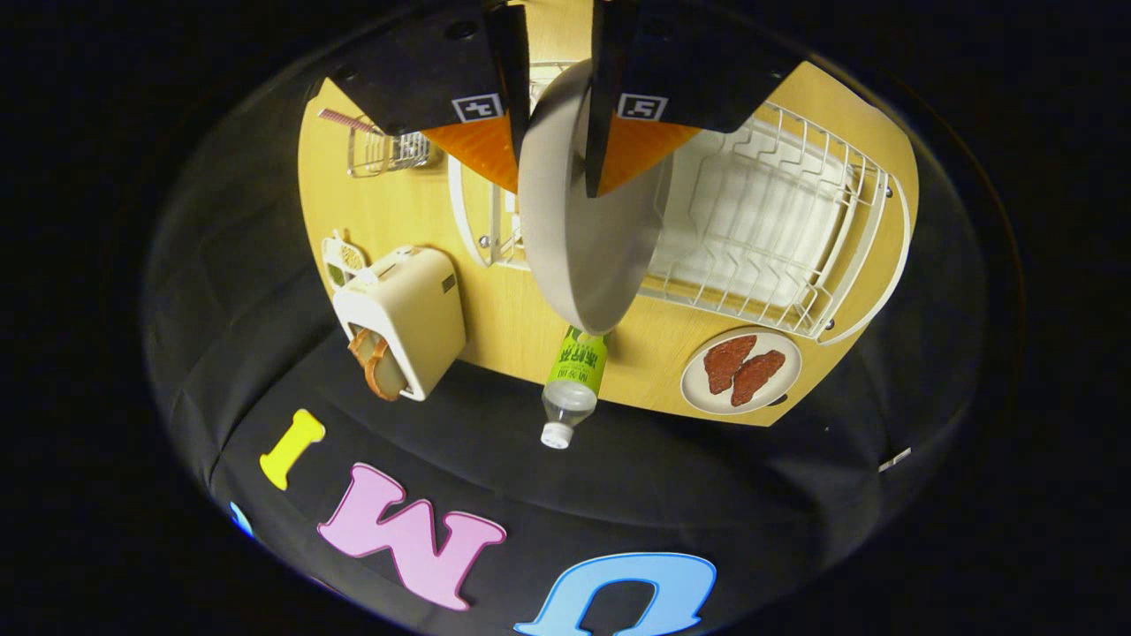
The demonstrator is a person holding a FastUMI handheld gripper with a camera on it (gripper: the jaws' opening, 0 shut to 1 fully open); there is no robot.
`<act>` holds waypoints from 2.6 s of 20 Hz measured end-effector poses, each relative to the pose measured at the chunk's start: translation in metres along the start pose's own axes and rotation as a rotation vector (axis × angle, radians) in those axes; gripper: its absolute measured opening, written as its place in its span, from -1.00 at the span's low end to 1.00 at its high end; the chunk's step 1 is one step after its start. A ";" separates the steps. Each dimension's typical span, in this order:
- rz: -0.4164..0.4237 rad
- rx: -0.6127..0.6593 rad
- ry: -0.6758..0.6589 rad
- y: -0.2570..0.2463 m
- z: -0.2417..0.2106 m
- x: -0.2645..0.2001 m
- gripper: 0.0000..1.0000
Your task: Take the plate from the dish rack, then take the spoon from the basket and place it into the plate.
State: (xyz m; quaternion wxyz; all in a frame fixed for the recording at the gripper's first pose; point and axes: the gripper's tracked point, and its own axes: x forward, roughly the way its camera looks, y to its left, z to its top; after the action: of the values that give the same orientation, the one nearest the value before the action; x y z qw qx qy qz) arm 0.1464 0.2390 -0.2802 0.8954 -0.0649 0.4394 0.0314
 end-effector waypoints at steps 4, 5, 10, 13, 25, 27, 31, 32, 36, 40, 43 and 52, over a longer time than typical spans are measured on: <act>-0.062 -0.175 -0.080 -0.006 0.033 -0.008 -0.45; -0.075 -0.217 -0.101 -0.009 0.038 -0.010 -0.46; 0.025 -0.136 -0.150 -0.011 0.044 -0.029 -0.45; 0.124 -0.037 -0.196 -0.024 0.048 -0.048 -0.45; 0.352 0.263 -0.264 -0.139 -0.037 -0.146 -0.46; 0.370 0.333 -0.214 -0.159 -0.072 -0.150 -0.46; 0.378 0.507 -0.122 -0.195 -0.143 -0.151 -0.46; 0.373 0.540 -0.098 -0.203 -0.162 -0.149 -0.46; 0.345 0.608 0.014 -0.222 -0.239 -0.138 -0.46; 0.362 0.694 0.140 -0.212 -0.293 -0.112 -0.46; 0.407 0.745 0.198 -0.194 -0.309 -0.093 -0.46; 0.430 0.804 0.295 -0.160 -0.342 -0.056 -0.46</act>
State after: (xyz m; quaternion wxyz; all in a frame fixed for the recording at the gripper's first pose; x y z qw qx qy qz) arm -0.1375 0.0318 -0.4292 0.7509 0.3752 0.5424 0.0342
